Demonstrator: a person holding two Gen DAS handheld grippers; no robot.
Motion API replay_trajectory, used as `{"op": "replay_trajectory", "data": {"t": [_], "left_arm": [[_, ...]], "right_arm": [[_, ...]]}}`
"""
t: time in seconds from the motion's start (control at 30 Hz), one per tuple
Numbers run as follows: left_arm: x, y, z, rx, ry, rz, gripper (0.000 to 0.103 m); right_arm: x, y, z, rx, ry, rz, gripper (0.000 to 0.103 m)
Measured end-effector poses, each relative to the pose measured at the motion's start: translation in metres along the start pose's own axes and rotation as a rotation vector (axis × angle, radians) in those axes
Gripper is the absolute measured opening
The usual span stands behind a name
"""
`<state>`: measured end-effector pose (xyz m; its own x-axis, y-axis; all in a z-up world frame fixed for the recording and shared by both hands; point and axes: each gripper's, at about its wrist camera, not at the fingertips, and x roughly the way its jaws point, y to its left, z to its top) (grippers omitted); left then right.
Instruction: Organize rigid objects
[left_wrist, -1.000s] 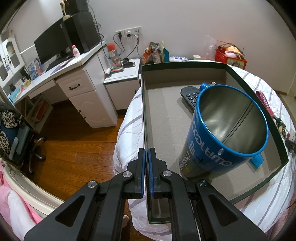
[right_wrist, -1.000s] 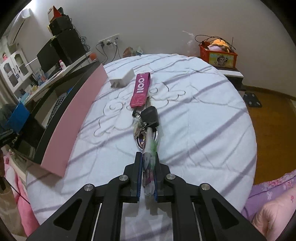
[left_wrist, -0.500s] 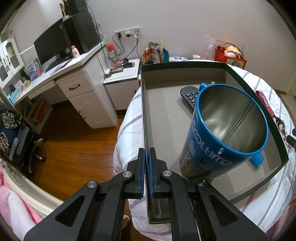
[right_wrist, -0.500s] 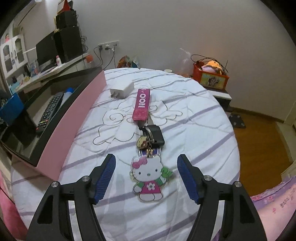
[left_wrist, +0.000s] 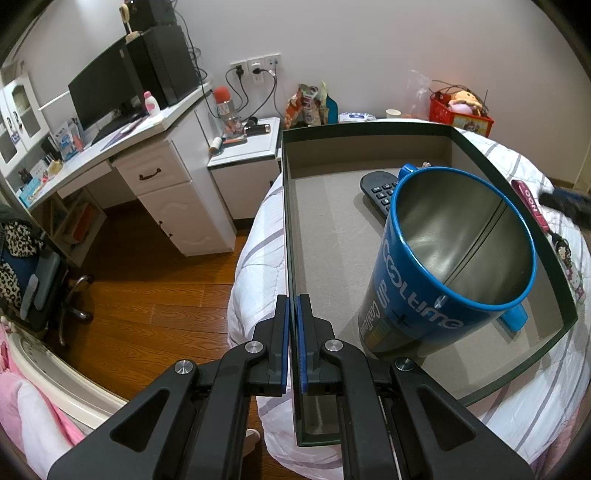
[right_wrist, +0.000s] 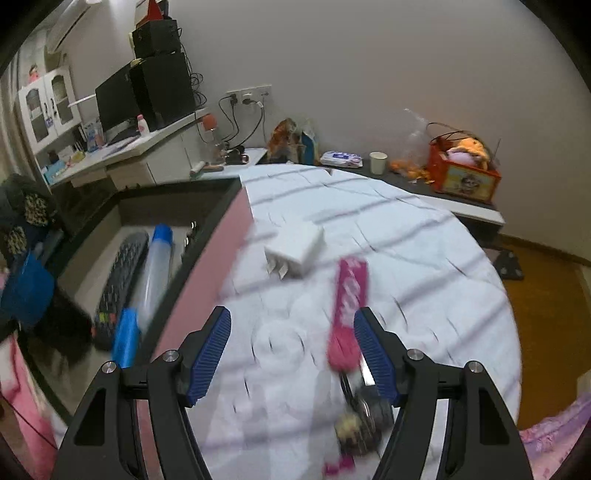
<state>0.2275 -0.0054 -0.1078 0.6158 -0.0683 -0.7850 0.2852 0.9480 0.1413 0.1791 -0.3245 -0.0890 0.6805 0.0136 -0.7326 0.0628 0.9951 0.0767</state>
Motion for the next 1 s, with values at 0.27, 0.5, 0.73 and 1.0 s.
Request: {"op": "replay_trajectory", "data": {"t": [0.27,0.5,0.73,1.0], "left_arm": [[-0.001,-0.001,-0.002,0.006,-0.002,0.007,0.004],[0.0,0.0,-0.001,0.006,0.002,-0.012,0.004],[0.0,-0.001,-0.001,0.009,0.002,-0.009,0.004],[0.001,-0.002,0.001,0.013,0.001,-0.003,0.004]], "right_arm": [[0.054,-0.003,0.036,0.028,0.086,0.02,0.071],[0.078,-0.002,0.048,0.06,0.113,0.076,0.071],[0.091,-0.008,0.049,0.044,0.158,0.019,0.049],[0.077,-0.003,0.037,0.003,0.174,0.053,0.043]]}}
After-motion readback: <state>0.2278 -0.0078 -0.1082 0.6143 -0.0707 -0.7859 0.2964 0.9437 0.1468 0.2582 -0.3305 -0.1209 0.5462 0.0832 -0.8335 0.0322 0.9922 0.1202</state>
